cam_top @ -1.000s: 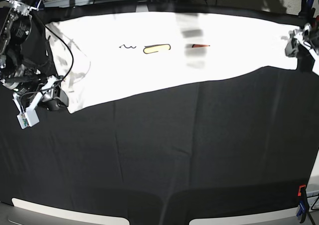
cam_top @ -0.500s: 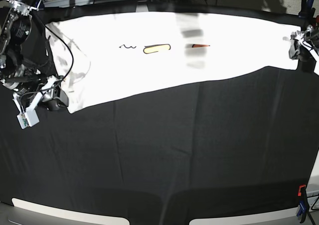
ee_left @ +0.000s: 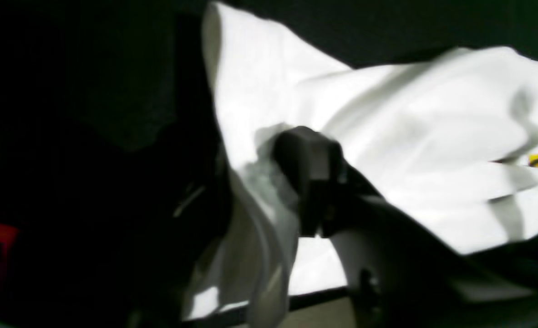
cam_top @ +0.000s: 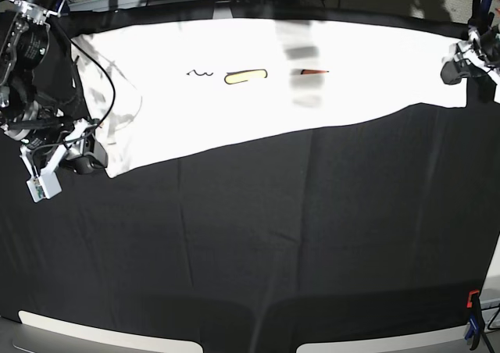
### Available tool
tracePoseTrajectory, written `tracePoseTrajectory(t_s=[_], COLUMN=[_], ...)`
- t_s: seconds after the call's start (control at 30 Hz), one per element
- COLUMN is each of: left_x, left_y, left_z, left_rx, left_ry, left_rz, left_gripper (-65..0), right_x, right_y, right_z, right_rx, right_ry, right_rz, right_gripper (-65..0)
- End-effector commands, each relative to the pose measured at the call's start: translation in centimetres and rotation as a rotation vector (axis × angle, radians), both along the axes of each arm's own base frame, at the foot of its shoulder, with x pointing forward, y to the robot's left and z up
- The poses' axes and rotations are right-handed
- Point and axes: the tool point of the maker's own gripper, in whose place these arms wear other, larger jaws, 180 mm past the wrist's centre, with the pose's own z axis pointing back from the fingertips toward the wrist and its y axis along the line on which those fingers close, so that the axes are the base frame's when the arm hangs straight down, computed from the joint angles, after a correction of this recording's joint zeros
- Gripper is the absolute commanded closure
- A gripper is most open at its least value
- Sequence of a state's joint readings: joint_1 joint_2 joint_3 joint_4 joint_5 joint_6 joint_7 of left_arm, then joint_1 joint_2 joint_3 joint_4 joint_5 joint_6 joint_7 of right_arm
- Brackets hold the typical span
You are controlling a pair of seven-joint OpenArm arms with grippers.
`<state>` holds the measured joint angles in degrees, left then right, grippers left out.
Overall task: Layout the t-shirt on the table in an organized manner, then fold the t-shirt properly
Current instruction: 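Grasp the opposite shirt side with the left gripper, then fold the shirt side inward with the left gripper and release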
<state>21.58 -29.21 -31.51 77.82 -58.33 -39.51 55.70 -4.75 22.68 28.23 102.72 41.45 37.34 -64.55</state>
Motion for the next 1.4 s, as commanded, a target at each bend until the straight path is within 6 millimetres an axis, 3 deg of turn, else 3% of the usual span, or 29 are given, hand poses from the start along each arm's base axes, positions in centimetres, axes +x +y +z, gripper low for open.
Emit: tracePoseTrajectory(t_s=[0.0, 0.1, 0.13, 0.3, 0.47, 0.7, 0.87, 1.0, 1.13, 1.37], left_x=[0.4, 0.4, 0.5, 1.4, 3.8, 7.6, 8.2, 8.2, 7.8, 5.5], left_y=[0.5, 0.5, 0.5, 1.1, 2.9, 8.6, 11.2, 10.0, 7.5, -2.9], left_z=[0.9, 0.9, 0.9, 1.3, 1.8, 2.9, 3.3, 4.6, 7.5, 11.5], left_rx=[0.006, 0.006, 0.006, 0.032, 0.173, 0.455, 0.6, 0.626, 0.623, 0.354], left_ry=[-0.024, -0.023, -0.025, -0.078, -0.153, -0.196, -0.169, -0.159, -0.18, -0.299], left_rz=[-0.01, -0.01, -0.009, 0.02, 0.029, 0.208, 0.262, 0.212, 0.176, 0.062], left_gripper=[-14.5, -1.5, 0.0, 0.0, 0.0, 0.0, 0.0, 0.0, 0.0, 0.0], right_x=[0.9, 0.9, 0.9, 1.2, 1.5, 1.5, 1.5, 1.5, 1.5, 1.5], right_y=[-0.1, -0.1, -0.1, 0.0, 0.1, 0.1, 0.1, 0.1, 0.1, 0.1], right_z=[1.7, 1.7, 1.7, 2.2, 2.7, 2.7, 2.7, 2.7, 2.7, 2.6], right_rx=[-0.004, -0.004, -0.005, 0.006, 0.018, 0.017, 0.017, 0.018, 0.017, 0.017], right_ry=[-0.063, -0.063, -0.063, -0.094, -0.126, -0.126, -0.126, -0.125, -0.125, -0.122], right_rz=[0.01, 0.01, 0.01, 0.008, 0.006, 0.007, 0.007, 0.007, 0.007, 0.007], right_gripper=[-19.5, -19.5, -19.5, -19.5, -19.5, -19.5, -19.5, -19.5, -19.5, -19.5])
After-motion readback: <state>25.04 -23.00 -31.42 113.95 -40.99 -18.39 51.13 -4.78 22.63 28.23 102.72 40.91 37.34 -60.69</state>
